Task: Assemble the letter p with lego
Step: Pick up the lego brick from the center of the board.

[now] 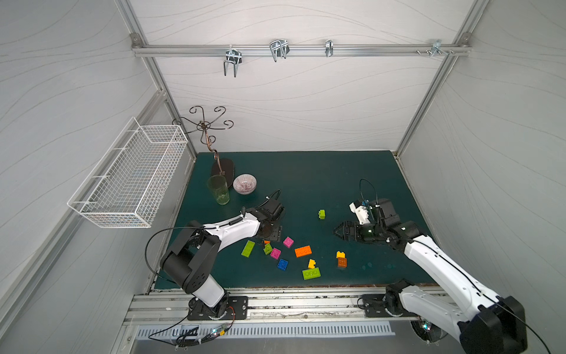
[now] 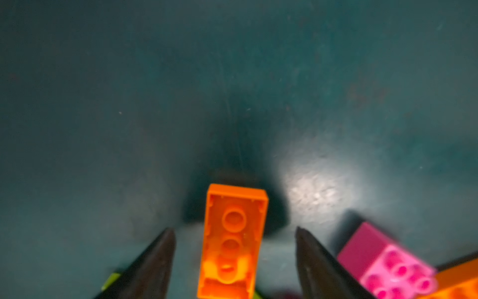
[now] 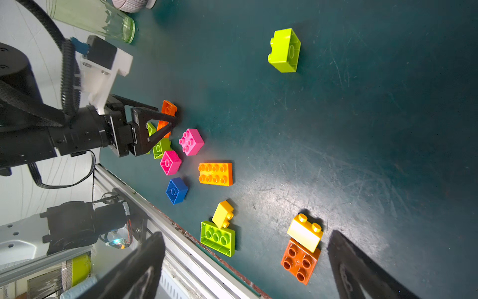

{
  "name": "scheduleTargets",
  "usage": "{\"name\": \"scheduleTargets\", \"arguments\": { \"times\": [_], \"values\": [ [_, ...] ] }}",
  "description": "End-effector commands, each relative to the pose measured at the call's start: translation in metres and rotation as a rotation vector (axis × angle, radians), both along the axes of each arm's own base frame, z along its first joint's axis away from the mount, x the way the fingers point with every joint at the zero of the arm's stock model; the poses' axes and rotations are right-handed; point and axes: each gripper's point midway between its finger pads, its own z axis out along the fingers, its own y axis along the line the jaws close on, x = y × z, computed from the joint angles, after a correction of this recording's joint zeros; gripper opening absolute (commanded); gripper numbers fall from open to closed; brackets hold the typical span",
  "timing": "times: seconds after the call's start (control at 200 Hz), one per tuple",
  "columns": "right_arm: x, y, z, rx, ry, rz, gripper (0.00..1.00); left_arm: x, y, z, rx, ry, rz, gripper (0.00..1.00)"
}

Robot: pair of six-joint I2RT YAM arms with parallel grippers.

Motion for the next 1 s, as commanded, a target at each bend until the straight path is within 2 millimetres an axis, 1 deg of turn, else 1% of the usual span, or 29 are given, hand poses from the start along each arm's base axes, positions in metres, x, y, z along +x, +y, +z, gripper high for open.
{"name": "scheduleTargets", "arguments": {
  "times": [0.0, 0.23, 0.37, 0.43, 0.485, 0.545, 0.66, 0.745, 0.805, 0.831, 0.896, 0.951, 0.996],
  "values": [
    [-0.003, 0.001, -0.004, 0.007, 0.010, 0.017, 0.99, 0.006, -0.002, 0.009, -0.014, -0.045, 0.024, 0.63],
    [-0.003, 0.002, -0.002, 0.015, 0.005, 0.018, 0.99, 0.009, -0.003, 0.000, 0.008, -0.028, 0.020, 0.59],
    [-0.003, 0.001, -0.001, 0.012, 0.004, 0.016, 0.99, 0.014, -0.006, -0.010, 0.019, -0.016, 0.000, 0.47],
    [-0.004, 0.001, -0.001, 0.012, 0.004, 0.016, 0.99, 0.017, -0.008, -0.011, 0.030, -0.016, -0.012, 0.41],
    [-0.003, 0.001, 0.000, 0.012, 0.003, 0.013, 0.99, 0.022, -0.011, -0.007, 0.031, -0.033, -0.029, 0.35],
    [-0.003, 0.000, 0.001, 0.010, 0.000, 0.011, 0.99, 0.031, -0.015, 0.004, 0.026, -0.064, -0.049, 0.29],
    [0.000, -0.002, 0.003, -0.002, -0.007, -0.005, 0.99, 0.048, -0.042, 0.033, 0.001, -0.137, -0.171, 0.25],
    [0.003, -0.007, 0.005, -0.023, -0.019, -0.034, 0.99, 0.059, -0.070, 0.048, -0.014, -0.161, -0.312, 0.25],
    [0.005, -0.011, 0.005, -0.039, -0.022, -0.059, 0.99, 0.064, -0.089, 0.053, -0.009, -0.170, -0.422, 0.24],
    [0.007, -0.014, 0.004, -0.048, -0.018, -0.076, 0.99, 0.066, -0.100, 0.057, -0.015, -0.183, -0.472, 0.24],
    [0.010, -0.019, 0.002, -0.054, -0.003, -0.112, 0.99, 0.068, -0.126, 0.061, -0.022, -0.210, -0.604, 0.25],
    [0.012, -0.023, 0.001, -0.055, 0.024, -0.143, 0.99, 0.072, -0.143, 0.061, -0.010, -0.228, -0.690, 0.27],
    [0.013, -0.027, 0.001, -0.055, 0.046, -0.160, 0.99, 0.071, -0.153, 0.058, -0.007, -0.207, -0.749, 0.28]
  ]
}}
